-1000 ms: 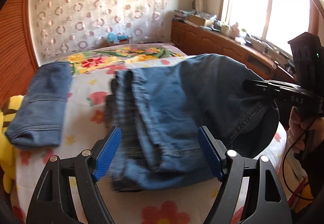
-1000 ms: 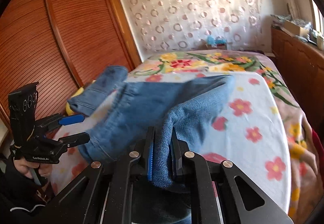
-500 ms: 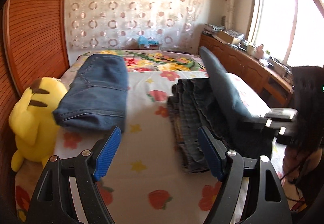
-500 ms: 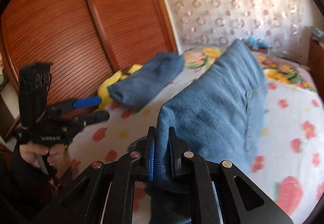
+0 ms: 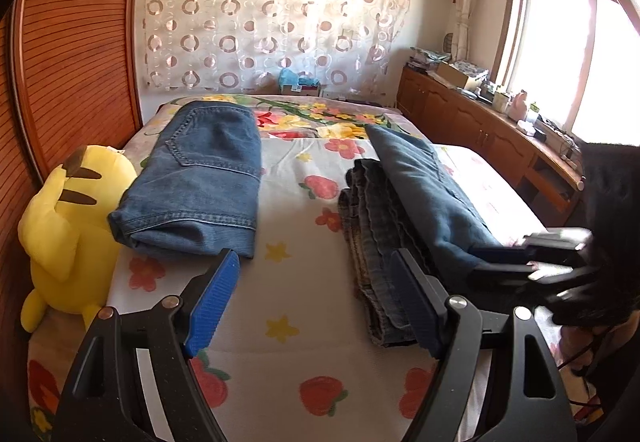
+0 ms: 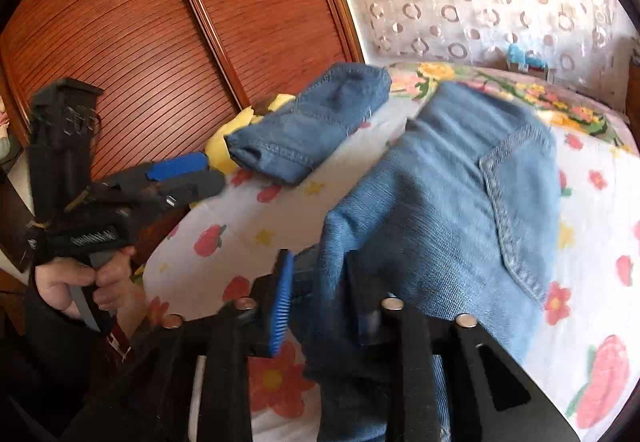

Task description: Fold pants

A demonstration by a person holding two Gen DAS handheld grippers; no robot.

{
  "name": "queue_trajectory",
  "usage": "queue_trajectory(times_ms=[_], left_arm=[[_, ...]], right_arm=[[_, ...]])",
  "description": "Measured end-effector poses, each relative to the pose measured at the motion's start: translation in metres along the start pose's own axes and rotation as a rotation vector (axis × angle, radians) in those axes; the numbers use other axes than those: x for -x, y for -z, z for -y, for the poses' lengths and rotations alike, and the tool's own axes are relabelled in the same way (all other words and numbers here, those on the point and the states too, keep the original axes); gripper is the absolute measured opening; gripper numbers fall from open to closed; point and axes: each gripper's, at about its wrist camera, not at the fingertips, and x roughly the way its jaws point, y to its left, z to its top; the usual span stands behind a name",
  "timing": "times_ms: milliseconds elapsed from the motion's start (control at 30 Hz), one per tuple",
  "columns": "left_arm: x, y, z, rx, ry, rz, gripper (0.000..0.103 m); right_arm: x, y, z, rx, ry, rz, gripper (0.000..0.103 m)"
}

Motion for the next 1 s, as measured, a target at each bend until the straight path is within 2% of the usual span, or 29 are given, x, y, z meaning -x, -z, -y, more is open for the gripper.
queue_trajectory(times_ms=[67,233,433,633,733,900,967,1000], left_arm=[[-0.001,0.0,0.006,-0.01,0.006,-0.001,0.079],[-0.007,-0.006,0.025,-0.039,0.042,0.0,0.079],[-0.032,-0.006,0.051,-0.068,0.094,-0.049,0.079],[-0.058,0.006,0.061,-0.063,0.135,-0.125,0.079],[-0.07,0.011,0.059,-0.044,0.132,-0.16,0.079],[-0.079,0.016,0.049,0.024,0.182,-0.186,0.079],[-0.082,0.019,0.046,0.052,0.203,-0.195,0.079],[-0.083,0.02,0.045,0.062,0.211,-0.198,0.076]], right_arm=[[0.022,0.0,-0.013,0.021,0.014,0.034,0.047],[0.052,-0.01,-0.004,0.057,0.129,0.108,0.063],[0.049,-0.02,0.022,0.025,0.214,0.094,0.064],[0.015,-0.033,0.041,0.006,0.289,0.045,0.065],[-0.002,-0.044,0.057,-0.018,0.3,0.021,0.066],[-0.033,-0.067,0.078,-0.053,0.289,-0.015,0.068],[-0.044,-0.071,0.086,-0.067,0.272,-0.03,0.074],[-0.05,-0.074,0.09,-0.075,0.265,-0.034,0.077]])
